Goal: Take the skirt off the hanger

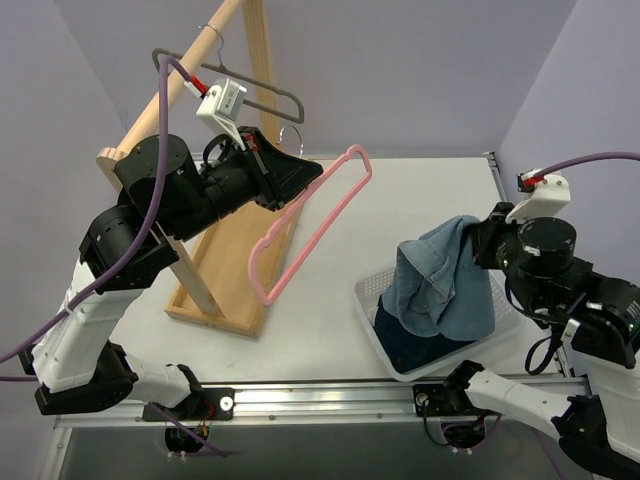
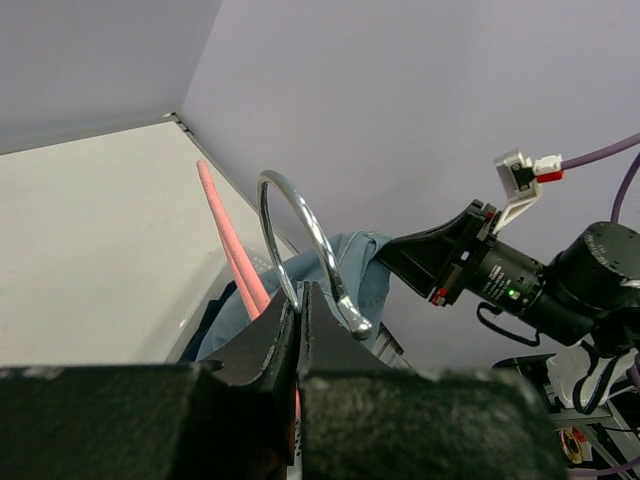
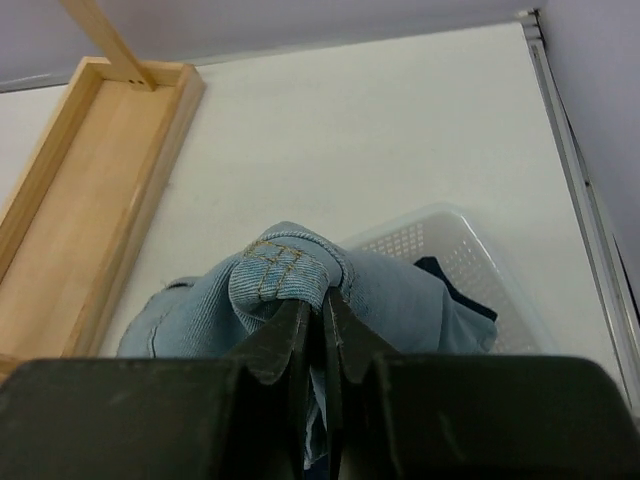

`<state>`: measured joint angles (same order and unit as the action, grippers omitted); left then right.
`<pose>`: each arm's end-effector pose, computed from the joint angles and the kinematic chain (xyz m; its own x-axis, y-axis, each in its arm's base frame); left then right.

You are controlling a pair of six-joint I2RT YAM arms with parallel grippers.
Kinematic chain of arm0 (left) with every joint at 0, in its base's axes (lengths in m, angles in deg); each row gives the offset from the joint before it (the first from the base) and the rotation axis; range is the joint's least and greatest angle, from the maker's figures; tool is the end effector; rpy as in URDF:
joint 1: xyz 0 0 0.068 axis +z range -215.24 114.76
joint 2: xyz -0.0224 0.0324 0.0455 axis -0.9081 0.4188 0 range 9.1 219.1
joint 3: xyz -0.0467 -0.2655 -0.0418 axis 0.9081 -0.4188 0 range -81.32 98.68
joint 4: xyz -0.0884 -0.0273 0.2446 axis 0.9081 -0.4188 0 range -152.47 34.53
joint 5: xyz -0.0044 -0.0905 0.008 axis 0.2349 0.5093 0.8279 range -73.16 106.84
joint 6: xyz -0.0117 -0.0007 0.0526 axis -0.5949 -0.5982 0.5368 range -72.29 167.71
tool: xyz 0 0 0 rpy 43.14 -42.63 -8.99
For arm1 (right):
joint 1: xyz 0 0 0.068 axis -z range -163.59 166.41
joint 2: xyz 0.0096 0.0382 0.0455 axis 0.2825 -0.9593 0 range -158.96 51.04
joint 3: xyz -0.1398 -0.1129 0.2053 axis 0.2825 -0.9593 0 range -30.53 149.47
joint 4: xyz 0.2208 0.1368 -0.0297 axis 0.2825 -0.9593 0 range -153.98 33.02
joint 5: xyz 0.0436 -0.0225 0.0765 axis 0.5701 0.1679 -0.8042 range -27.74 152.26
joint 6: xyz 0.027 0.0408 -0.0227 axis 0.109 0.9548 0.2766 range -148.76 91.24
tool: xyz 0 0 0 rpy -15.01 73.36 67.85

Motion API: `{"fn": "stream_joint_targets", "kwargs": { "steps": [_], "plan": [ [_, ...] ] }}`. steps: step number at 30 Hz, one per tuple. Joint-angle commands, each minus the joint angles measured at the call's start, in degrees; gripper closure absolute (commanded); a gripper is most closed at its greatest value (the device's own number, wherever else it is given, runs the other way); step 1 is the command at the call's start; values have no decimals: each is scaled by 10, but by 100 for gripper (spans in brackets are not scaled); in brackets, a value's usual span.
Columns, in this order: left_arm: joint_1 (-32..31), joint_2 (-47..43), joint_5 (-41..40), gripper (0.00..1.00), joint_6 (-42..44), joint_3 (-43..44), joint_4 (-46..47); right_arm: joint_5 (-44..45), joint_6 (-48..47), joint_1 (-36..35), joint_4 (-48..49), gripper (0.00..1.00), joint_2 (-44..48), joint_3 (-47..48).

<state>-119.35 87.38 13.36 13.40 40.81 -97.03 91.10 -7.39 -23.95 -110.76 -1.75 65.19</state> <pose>0.1255 -0.1696 0.5894 -0.4165 -0.3842 -0.8240 0.6516 0.5058 -0.5653 0.0890 0.0531 0.5147 -0.2089 0.2415 -0.9477 -0.1398 0.9517 0.2733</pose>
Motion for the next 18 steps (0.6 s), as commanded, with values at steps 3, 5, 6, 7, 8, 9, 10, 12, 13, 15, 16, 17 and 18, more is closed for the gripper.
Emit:
{"fn": "stream_joint_targets", "kwargs": {
  "steps": [3,5,6,7,8,9,10,12,13,15,16,17,18],
  "plan": [
    [1,6,12,98,-3,28,19,80,154,-3,-54,100,25,-59],
    [1,7,13,98,-6,28,20,82,210,-4,-79,100,39,-97],
    [1,10,15,98,-7,28,22,79,227,-4,-87,100,41,-112],
    [1,11,16,98,-8,28,23,73,261,-3,-101,100,42,-127],
    [1,12,18,98,-9,28,24,59,278,-4,-107,100,40,-161],
    [1,14,22,98,-10,28,24,50,296,-4,-112,100,40,-182],
    [1,15,23,98,-11,28,24,38,320,-3,-107,100,40,-204],
    [1,19,25,98,-13,28,25,5,343,-4,-96,100,39,-268],
    [1,18,26,98,-13,28,25,-7,348,-2,-72,100,41,-290],
    [1,21,29,98,-17,26,27,-32,370,-2,-55,100,39,-346],
    [1,21,30,98,-18,26,27,-44,375,4,-38,100,36,-364],
    [1,21,31,98,-20,27,27,-56,381,8,-30,100,34,-382],
    [1,21,31,98,-21,29,26,-64,380,14,-25,100,31,-399]
  ]
}}
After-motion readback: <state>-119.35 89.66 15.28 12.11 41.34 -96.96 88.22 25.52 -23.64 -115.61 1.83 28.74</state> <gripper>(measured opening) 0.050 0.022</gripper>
